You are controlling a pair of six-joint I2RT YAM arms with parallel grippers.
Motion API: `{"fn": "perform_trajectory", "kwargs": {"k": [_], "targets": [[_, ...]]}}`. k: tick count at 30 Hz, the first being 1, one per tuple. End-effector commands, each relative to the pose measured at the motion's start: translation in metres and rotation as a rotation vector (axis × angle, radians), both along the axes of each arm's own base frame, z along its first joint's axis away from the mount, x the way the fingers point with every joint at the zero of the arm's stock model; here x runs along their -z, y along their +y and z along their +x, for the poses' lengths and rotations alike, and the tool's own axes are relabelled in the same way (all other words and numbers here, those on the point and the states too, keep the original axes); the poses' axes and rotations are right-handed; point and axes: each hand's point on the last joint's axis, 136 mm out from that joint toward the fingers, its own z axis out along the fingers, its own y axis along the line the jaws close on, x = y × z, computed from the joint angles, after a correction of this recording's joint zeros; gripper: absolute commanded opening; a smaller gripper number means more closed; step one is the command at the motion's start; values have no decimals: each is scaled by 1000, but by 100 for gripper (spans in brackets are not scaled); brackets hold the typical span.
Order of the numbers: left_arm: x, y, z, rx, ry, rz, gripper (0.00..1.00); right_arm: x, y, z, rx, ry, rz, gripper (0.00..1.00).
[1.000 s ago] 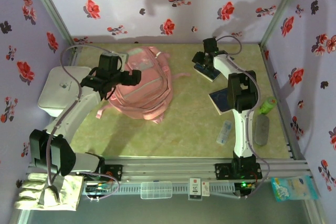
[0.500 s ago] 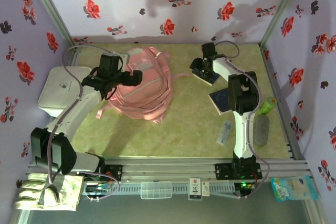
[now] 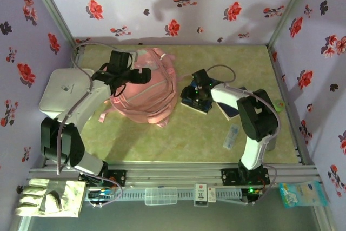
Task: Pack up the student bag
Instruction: Move the book to the top-right of the table.
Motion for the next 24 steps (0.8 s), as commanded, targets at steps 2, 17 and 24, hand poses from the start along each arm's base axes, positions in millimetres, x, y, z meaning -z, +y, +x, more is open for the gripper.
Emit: {"fn": "perform_trajectory", "kwargs": {"k": [2,17,24], "targets": [[-5,-25,5,38,15,-61,100,30,-7,-67,62,166,-32,74],[30,-128,-9,215,193,-150,100,-59,-42,-23,155,-194,-96,75],[60,-188,-28,319,287,-165,96,-31,-92,-16,222,-98,-160,63]]}}
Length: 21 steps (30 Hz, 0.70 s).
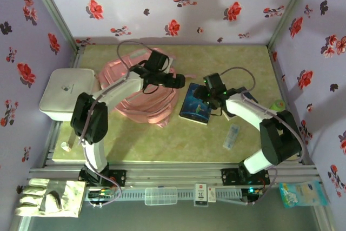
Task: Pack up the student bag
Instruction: Move the book to the top-right of the table, then pick up the book at the center of the table.
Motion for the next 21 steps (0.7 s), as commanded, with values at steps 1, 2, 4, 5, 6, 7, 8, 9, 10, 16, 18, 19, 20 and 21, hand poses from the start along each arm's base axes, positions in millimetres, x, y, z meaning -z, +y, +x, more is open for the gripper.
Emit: {"fn": "perform_trajectory", "kwargs": {"k": [1,2,4,5,6,7,8,9,10,16,18,19,20,21], "targets": [[15,-30,-15,61,70,-10,95,28,-27,-12,4,99,-99,60],[21,-35,-17,71,80,-1,93,32,-30,-14,3,116,-107,58],[35,-41,-21,77,107,17,89,39,-33,-17,-7,142,-121,53],[42,-43,-22,77,122,24,87,42,-34,-17,-10,148,-127,52],[49,-45,-22,74,137,33,86,45,-36,-18,-9,159,-133,51],[56,-46,-22,74,150,43,84,50,-37,-19,-9,173,-142,49],[62,-47,-23,73,161,54,82,53,-38,-20,-10,182,-147,47],[68,-49,-23,73,173,64,81,56,-39,-20,-8,196,-154,45],[74,-52,-24,75,182,77,79,59,-40,-20,-8,207,-159,44],[104,-50,-26,52,198,224,73,71,-43,-22,-1,239,-174,38],[111,-51,-27,52,209,244,71,73,-43,-23,0,244,-177,38],[114,-51,-28,52,216,250,71,73,-43,-24,1,244,-177,36],[116,-51,-28,50,222,254,69,74,-43,-24,0,244,-177,35],[118,-51,-28,49,226,257,67,75,-44,-24,1,247,-179,35]]}}
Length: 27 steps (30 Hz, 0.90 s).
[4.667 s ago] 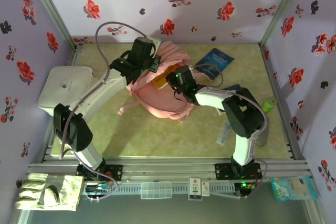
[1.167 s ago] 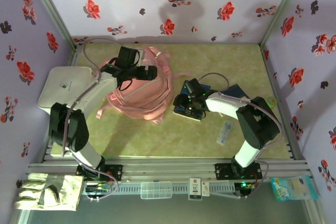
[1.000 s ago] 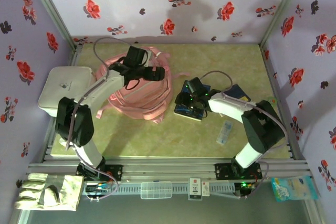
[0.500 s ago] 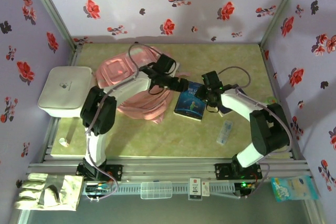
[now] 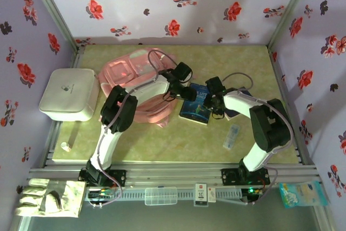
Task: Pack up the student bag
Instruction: Pick up the book at the center of the table.
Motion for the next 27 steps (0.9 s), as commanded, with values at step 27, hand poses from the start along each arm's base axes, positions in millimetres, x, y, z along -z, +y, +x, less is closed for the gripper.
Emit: {"fn": "perform_trajectory", "kwargs": {"k": [27], "targets": [[54,1,-27,-18,159,126,51,20,-9,-14,22,56,-20,26]]}}
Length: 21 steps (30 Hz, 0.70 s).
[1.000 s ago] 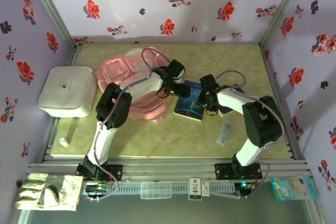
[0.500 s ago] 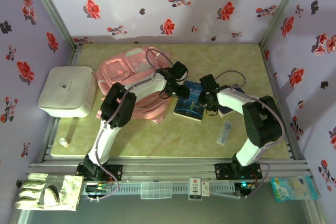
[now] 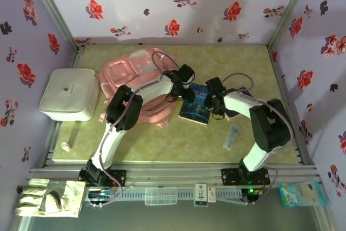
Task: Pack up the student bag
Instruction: Pick up the book at the center of the table.
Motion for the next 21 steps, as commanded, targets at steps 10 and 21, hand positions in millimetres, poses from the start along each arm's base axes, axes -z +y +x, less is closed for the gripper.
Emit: {"fn": "perform_trajectory", "kwargs": {"k": [10,21], "targets": [[23,-9,-39,22,172,-9,40,22,-6,-15,29,65,-4,24],[-70,-43,-48,98,188,-313,38,20,0,-10,37,41,43,23]]}}
